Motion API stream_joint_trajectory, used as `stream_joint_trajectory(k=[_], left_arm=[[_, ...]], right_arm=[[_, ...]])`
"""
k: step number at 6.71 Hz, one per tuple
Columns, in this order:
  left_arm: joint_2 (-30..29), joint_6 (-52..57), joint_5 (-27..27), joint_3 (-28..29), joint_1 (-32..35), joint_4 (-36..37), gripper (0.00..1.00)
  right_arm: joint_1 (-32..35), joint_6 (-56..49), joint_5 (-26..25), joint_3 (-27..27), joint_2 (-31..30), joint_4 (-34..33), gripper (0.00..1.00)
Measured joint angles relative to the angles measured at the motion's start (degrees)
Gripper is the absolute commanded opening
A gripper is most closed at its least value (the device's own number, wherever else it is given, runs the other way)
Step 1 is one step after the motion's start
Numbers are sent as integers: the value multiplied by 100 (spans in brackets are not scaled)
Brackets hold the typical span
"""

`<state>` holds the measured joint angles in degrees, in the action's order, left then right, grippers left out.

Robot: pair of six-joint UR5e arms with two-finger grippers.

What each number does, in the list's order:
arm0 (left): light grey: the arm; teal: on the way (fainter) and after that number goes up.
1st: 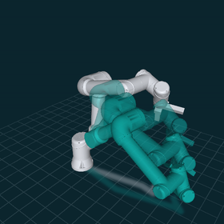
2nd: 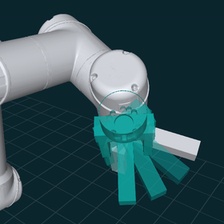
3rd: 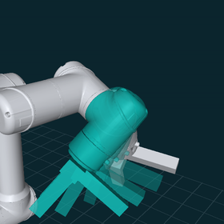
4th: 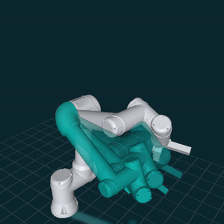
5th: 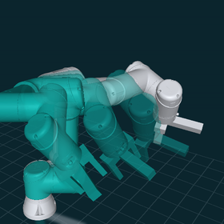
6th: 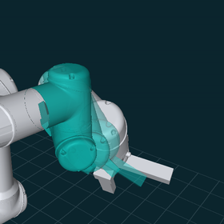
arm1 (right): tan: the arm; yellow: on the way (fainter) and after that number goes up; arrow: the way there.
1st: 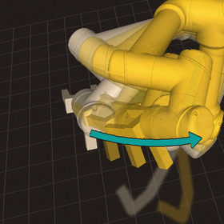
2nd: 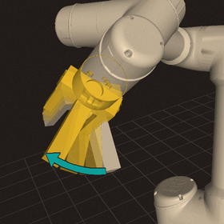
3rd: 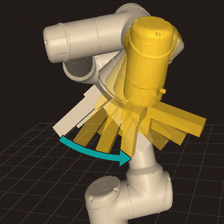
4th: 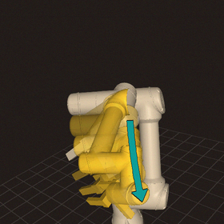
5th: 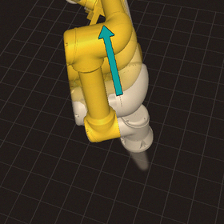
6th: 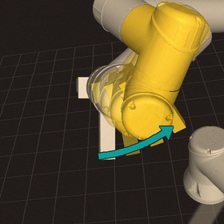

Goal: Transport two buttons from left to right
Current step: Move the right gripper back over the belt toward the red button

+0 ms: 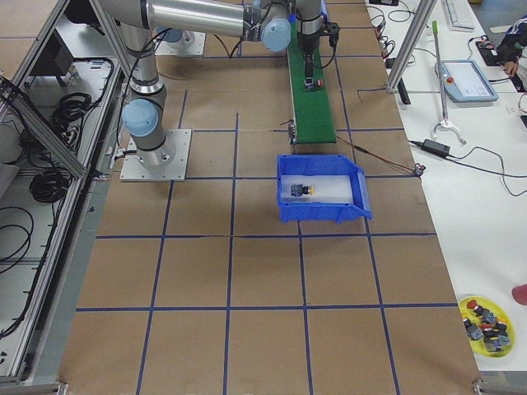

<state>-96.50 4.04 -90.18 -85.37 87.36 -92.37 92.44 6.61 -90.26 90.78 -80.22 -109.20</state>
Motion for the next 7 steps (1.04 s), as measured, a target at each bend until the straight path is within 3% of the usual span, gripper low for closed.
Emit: stream_joint_trajectory(k=[7], left_arm=[[0, -8, 0, -5, 0, 0, 100]], right_arm=[[14, 41, 62, -18, 590, -532, 100]])
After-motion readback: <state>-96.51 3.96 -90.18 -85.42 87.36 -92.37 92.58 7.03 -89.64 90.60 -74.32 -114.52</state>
